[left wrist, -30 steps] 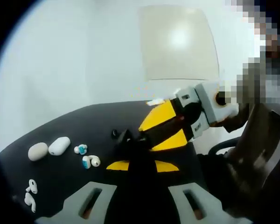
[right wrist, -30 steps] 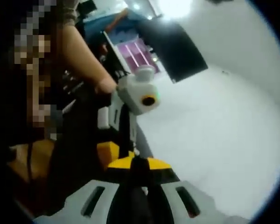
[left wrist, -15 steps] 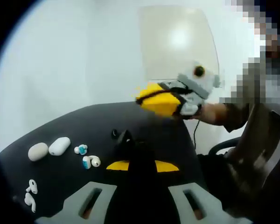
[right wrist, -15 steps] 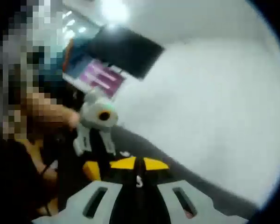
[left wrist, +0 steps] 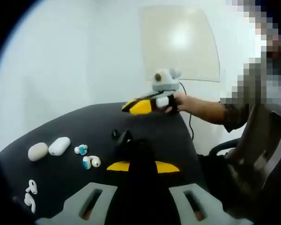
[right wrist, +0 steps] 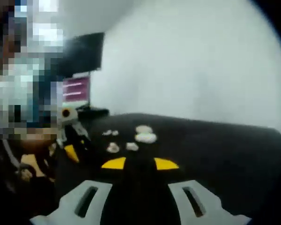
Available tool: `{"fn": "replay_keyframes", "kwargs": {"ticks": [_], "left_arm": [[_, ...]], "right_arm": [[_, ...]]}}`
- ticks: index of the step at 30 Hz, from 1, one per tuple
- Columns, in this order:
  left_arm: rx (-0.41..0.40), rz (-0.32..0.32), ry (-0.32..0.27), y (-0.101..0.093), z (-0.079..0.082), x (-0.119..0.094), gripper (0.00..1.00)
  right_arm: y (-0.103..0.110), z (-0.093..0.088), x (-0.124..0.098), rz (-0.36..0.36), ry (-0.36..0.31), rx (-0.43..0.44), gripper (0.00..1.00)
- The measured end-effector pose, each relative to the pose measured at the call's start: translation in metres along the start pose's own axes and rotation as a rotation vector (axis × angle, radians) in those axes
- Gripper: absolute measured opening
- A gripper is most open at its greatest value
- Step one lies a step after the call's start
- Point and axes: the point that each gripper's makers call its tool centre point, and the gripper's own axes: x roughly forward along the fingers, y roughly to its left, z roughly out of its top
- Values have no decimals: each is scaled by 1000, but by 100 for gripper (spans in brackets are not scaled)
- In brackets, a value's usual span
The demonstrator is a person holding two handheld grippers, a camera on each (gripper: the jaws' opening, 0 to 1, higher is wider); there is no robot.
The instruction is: Pick up three earphones and place each one into its charging case using tactile feedback, ensure that each earphone is properly inserted and securely positioned inside the case.
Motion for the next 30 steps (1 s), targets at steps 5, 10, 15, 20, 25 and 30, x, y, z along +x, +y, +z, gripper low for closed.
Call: {"fn": "replay_keyframes", "kwargs": {"ticks": [5,10,15,20,25,30], "left_arm": [[0,0,-1,0,0,0,14],[2,-44,8,-7,-1,0,15],[4,-39,5,-6,0,0,15],[5,-41,4,-7,0,0,15],[7,-37,-22,-7,5,-2,19],[-45,-40,-77,-5,14,-8,16]], "right_arm": [[68,-12,18,261,80,-116,20],[95,-9,39,421,86,-117,26],[95,-7,45,493,72,-4,26],[111,-12,43,531,76,-62,22],[108,-18,47,498,105,-102,18],[108,-21,50,488,118,-117,18]]}}
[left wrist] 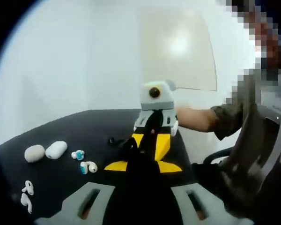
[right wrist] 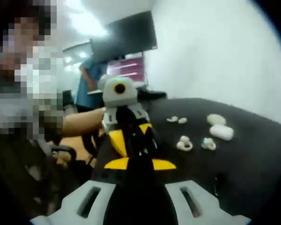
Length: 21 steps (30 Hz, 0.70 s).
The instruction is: Pick up three earphones and place each one into its charging case using tactile feedback, ensure that each earphone is properly inserted and securely positioned inside the case.
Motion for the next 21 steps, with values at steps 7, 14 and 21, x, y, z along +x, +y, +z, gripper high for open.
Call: {"fn": "replay_keyframes", "kwargs": {"ticks": [7,14,21], "left_arm": [[-20,-4,20,-3,-4,1,14],[-10,-11,28,-5,-7,2,14],[11,-10,34,-5,-8,2,14]], "right_arm": [[-13,16,-29,-78,-70,-14,20],[-95,11,-81,-401,-44,143,17],[-105,-16,-59,-386,21,228,17]]}}
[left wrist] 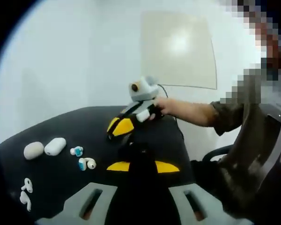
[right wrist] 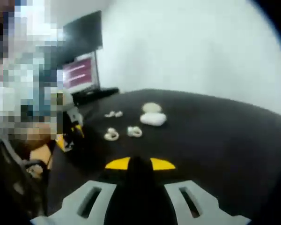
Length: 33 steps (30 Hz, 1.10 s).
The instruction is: Pick up three earphones and place each one into its charging case using tactile feedback, ensure that each earphone is properly inserted and securely positioned inside the case.
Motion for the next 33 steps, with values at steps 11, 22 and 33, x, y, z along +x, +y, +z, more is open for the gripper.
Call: {"fn": "replay_keyframes", "kwargs": {"ticks": [11,22,33], "left_arm": [[9,1,0,1,1,0,14],[17,6,3,2,0,0,15],[16,7,4,3,0,0,15]], "right_arm": [[24,11,-5,46,-19,174,4],[9,5,2,-51,1,41,12],[62,4,1,96,43,-135,15]]}}
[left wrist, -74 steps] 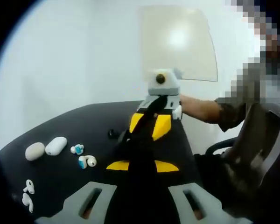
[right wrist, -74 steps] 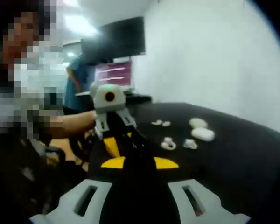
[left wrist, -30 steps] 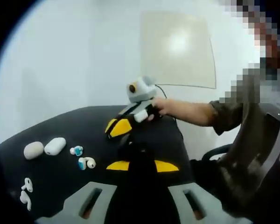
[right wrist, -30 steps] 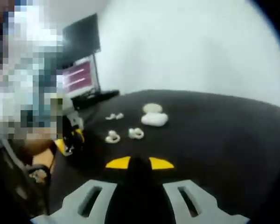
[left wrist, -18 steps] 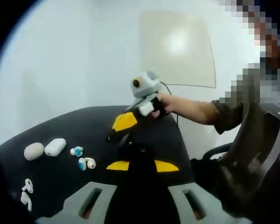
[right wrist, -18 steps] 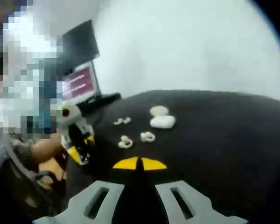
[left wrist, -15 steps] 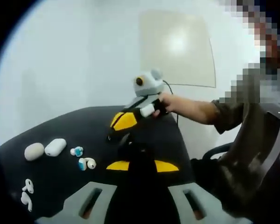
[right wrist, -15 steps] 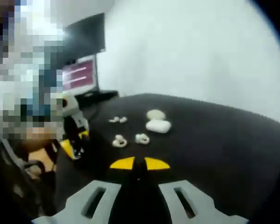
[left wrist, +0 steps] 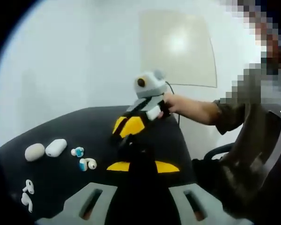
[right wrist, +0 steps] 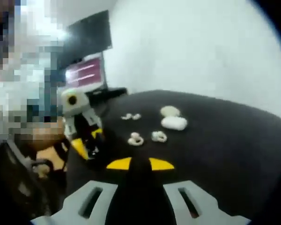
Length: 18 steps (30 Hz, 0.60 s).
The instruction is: Pick up three earphones and place each one into its charging case using tactile feedback, ensure that each earphone is properly inserted and securely positioned inside the case.
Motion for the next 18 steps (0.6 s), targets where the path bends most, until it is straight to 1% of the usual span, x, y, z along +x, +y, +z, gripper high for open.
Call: {"fn": "replay_keyframes", "kwargs": {"ticks": [2,3,4,5,6,7,8,9,10,11,12,13,14,15,18], "left_arm": [[0,-1,0,0,0,0,15],[0,-1,0,0,0,0,15],[0,0,0,0,0,0,15],[1,1,0,0,0,0,15],[1,2,1,0,0,0,15],[1,2,1,0,0,0,15],[1,2,1,0,0,0,15],[2,1,1,0,0,0,15],[3,1,1,0,0,0,15],[3,1,1,0,0,0,15],[4,2,1,0,0,0,15],[5,1,1,0,-1,0,15],[5,2,1,0,-1,0,15],[5,2,1,0,-1,0,15],[6,2,1,0,-1,0,15]], "right_arm": [[12,-2,1,45,30,-8,15],[14,-2,0,61,41,-32,15],[12,3,-4,45,31,-42,15],[2,12,-10,6,-2,-71,15],[-10,19,-16,-36,-28,-67,15],[-18,24,-20,-62,-43,-61,15],[-29,30,-26,-105,-72,-41,15],[-37,35,-30,-133,-98,-25,15],[-43,36,-32,-148,-104,-17,15],[-46,33,-31,-145,-94,-14,15],[-45,26,-27,-131,-68,-14,15],[-42,16,-23,-111,-28,-24,15],[-39,7,-19,-89,13,-49,15],[-37,-1,-15,-82,45,-75,16],[-21,-10,-5,-22,85,-197,18]]}}
